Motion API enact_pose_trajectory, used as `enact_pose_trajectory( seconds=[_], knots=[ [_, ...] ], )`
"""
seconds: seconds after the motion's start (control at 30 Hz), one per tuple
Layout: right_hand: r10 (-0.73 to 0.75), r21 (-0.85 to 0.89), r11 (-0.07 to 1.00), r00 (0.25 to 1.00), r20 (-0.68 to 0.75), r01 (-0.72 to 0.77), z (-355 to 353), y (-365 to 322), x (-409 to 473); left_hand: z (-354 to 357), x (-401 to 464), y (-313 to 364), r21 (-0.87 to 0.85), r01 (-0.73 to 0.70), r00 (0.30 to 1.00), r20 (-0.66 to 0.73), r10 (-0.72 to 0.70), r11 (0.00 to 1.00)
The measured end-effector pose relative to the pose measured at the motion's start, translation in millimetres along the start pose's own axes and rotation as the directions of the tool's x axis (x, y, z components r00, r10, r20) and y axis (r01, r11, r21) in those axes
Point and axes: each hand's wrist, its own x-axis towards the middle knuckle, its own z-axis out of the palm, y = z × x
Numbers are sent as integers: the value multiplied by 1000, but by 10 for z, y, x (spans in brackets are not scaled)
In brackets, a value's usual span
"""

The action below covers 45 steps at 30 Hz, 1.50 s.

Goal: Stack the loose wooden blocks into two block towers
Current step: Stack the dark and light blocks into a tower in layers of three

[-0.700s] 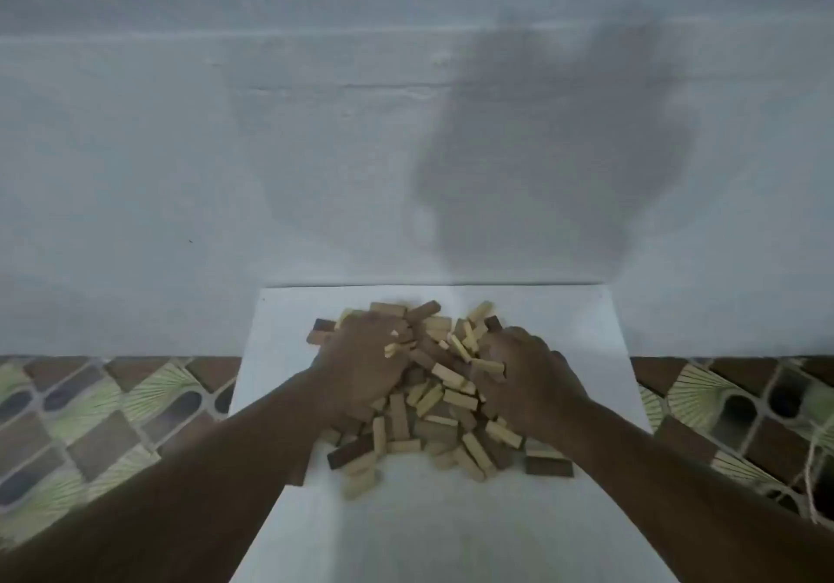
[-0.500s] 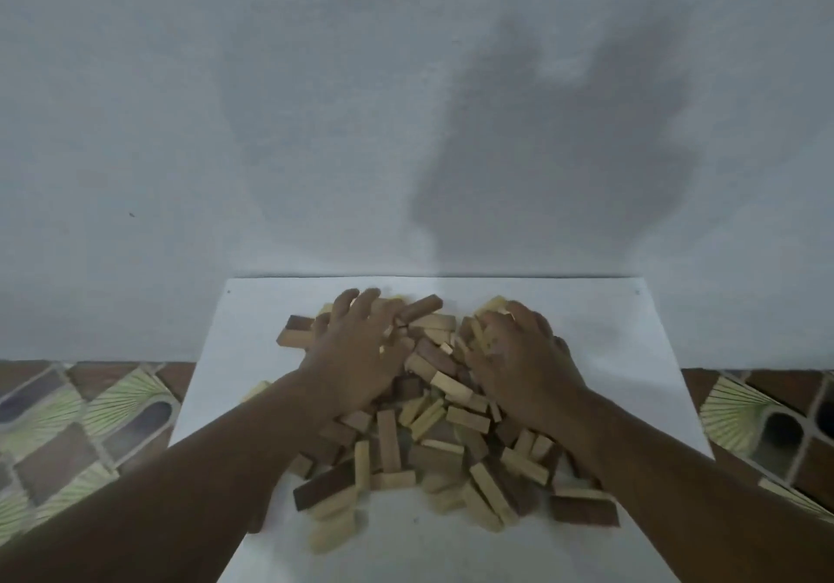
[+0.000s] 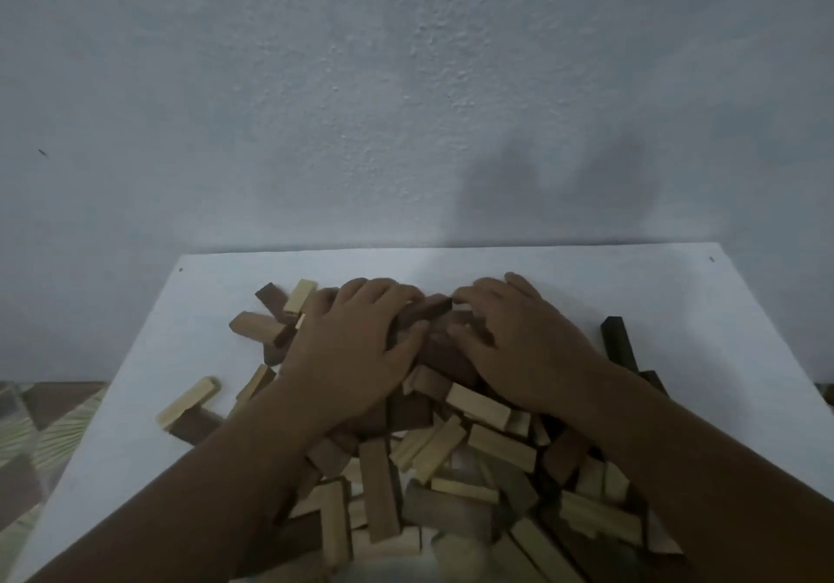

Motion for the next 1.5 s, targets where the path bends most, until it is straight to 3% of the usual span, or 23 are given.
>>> enact_pose_trajectory(
  seconds=[0.1,0.17,0.23,0.3,0.4,0.5,0.63,0.73,0.87,1.0,1.07,1.2,1.37,1.5],
  knots=[
    [-41,-4,999,999,-28,41,41,-21,-77,3,-86,33,-51,-23,1000,17,24,998],
    [-43,38,998,998,-44,45,30,-42,-145,-26,-136,55,-185,-15,1000,4,16,983],
    [-30,125,991,997,-68,38,-41,-69,-249,-98,-221,69,-381,11,998,-48,-32,924],
    [-10,178,983,990,-142,35,-119,-32,-407,-186,-401,76,-444,-22,985,-163,-57,896],
    [106,94,992,972,-212,-88,-202,140,-657,-295,-788,42,-364,-66,959,-280,-42,929],
    [249,3,968,955,-161,-252,-181,265,-859,-319,-1163,-8,-176,-13,962,-271,-35,984],
    [213,193,965,962,-173,-179,-115,154,-1070,-200,-1576,45,-133,197,957,-189,-220,971],
    [153,251,963,968,-199,-101,-92,6,-1248,-91,-1753,109,-187,197,952,-197,-233,962],
    [94,194,981,940,-328,-31,-79,-9,-1563,-91,-1958,70,-245,155,925,-305,-228,957],
    [206,22,977,902,-379,-214,96,147,-1879,9,-2146,-27,-214,304,906,-236,-351,928],
    [258,-24,957,892,-372,-287,251,125,-1955,108,-2214,20,-170,304,910,-241,-338,938],
    [247,-14,958,854,-458,-285,455,-114,-1990,169,-2243,45,-193,263,895,-318,-314,945],
    [301,65,949,821,-486,-309,619,-438,-2027,137,-2322,8,-325,114,853,-452,-261,939],
    [383,108,920,806,-451,-376,764,-727,-2064,130,-2381,2,-368,185,833,-433,-344,911]
  ],
)
